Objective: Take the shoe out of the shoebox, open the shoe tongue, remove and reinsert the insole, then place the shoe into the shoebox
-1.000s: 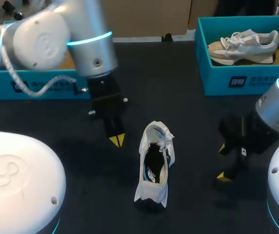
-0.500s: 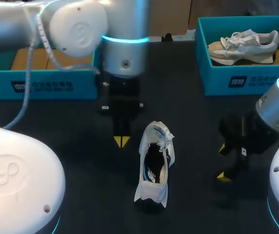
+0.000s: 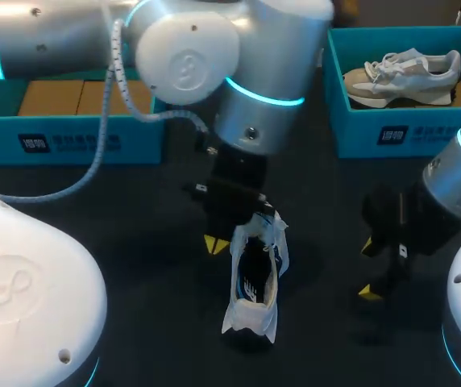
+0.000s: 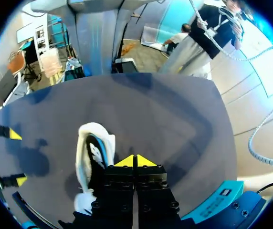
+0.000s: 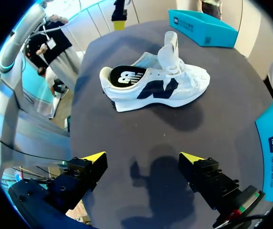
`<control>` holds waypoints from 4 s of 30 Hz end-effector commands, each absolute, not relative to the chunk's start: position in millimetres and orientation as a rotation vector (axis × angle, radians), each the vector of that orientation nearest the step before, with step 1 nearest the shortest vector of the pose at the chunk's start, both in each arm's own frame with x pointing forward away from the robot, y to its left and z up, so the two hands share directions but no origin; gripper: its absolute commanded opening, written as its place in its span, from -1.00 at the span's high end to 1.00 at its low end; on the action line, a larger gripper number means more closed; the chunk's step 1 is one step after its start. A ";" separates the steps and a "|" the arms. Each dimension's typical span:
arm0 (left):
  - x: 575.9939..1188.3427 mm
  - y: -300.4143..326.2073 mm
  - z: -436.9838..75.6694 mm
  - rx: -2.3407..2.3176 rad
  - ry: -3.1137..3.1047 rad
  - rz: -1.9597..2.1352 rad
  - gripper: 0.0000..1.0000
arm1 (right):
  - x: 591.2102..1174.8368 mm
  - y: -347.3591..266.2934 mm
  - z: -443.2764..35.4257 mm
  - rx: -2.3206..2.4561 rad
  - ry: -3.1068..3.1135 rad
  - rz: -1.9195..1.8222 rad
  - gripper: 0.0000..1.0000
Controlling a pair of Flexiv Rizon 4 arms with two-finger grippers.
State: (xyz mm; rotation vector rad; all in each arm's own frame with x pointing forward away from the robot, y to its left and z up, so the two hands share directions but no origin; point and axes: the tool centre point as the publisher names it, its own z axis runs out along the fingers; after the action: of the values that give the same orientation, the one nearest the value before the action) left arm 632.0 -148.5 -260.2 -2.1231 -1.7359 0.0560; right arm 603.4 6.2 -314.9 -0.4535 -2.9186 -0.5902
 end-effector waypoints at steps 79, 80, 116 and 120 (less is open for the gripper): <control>623.6 -185.1 -402.1 -2.298 -1.534 0.105 1.00 | 591.7 -61.3 -286.8 -0.492 -2.913 -0.557 -1.00; 623.8 -185.2 -404.0 -2.297 -1.549 0.105 1.00 | 591.7 -61.3 -286.8 -0.492 -2.913 -0.557 -1.00; 623.1 -186.1 -368.3 -2.271 -1.692 0.187 1.00 | 591.7 -61.3 -286.8 -0.492 -2.913 -0.557 -1.00; 623.1 -186.1 -368.3 -2.271 -1.692 0.187 1.00 | 591.7 -61.3 -286.8 -0.492 -2.913 -0.557 -1.00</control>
State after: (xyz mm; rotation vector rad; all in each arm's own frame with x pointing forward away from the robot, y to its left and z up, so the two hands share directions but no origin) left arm 623.6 -188.0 -369.0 -2.2671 -1.6910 0.1880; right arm 593.8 -61.5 -286.4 -0.4895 -2.9092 -0.5592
